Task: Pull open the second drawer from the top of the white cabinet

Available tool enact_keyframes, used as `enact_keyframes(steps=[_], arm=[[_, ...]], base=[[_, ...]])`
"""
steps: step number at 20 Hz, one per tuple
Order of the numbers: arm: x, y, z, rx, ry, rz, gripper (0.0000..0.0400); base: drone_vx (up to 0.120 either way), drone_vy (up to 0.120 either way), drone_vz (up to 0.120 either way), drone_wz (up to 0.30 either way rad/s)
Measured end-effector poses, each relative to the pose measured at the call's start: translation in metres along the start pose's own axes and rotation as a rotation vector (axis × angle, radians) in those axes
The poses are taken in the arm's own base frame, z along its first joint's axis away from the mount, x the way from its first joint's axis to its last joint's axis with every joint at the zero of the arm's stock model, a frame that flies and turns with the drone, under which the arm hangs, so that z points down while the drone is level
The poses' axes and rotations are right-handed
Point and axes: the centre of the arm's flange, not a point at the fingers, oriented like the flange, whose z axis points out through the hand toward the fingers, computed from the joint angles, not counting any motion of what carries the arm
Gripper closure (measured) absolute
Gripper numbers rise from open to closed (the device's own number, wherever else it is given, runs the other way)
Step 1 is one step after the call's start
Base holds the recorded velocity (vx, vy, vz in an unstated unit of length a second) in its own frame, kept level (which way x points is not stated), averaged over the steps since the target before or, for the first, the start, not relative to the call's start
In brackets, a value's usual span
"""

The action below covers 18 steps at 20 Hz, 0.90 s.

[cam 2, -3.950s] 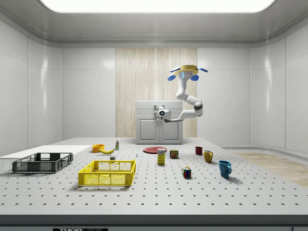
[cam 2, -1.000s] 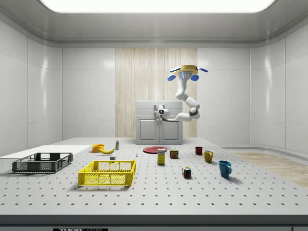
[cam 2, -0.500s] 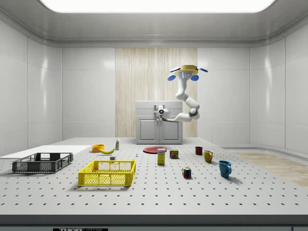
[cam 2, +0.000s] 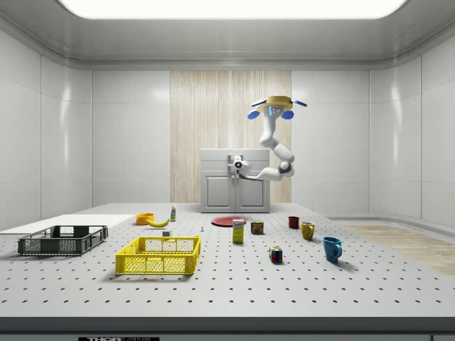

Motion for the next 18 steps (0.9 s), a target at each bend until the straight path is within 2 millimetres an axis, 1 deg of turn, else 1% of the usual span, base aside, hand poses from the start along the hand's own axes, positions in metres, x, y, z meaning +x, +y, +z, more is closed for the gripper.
enact_keyframes(steps=[2,3,4,7,8,13,14,18], arm=[[0.000,0.000,0.001,0.000,0.000,0.000,0.0249],[-0.002,-0.001,0.001,-0.006,0.004,0.029,0.0229],[-0.003,-0.002,0.000,-0.011,0.008,0.018,0.0227],[-0.001,-0.001,0.001,-0.011,0.008,0.012,0.0245],[-0.004,-0.002,0.001,-0.016,0.011,0.042,0.0222],[-0.002,-0.001,-0.005,-0.014,0.010,0.010,0.0248],[-0.004,-0.002,-0.006,-0.021,0.015,0.026,0.0223],[0.001,0.000,-0.012,-0.014,0.010,-0.012,0.0249]], base=[[0.000,0.000,0.000,0.000],[0.000,0.000,0.000,0.000],[0.000,0.000,0.000,0.000],[0.000,0.000,0.000,0.000],[0.000,0.000,0.000,0.000],[0.000,0.000,0.000,0.000],[0.000,0.000,0.000,0.000],[0.000,0.000,0.000,0.000]])
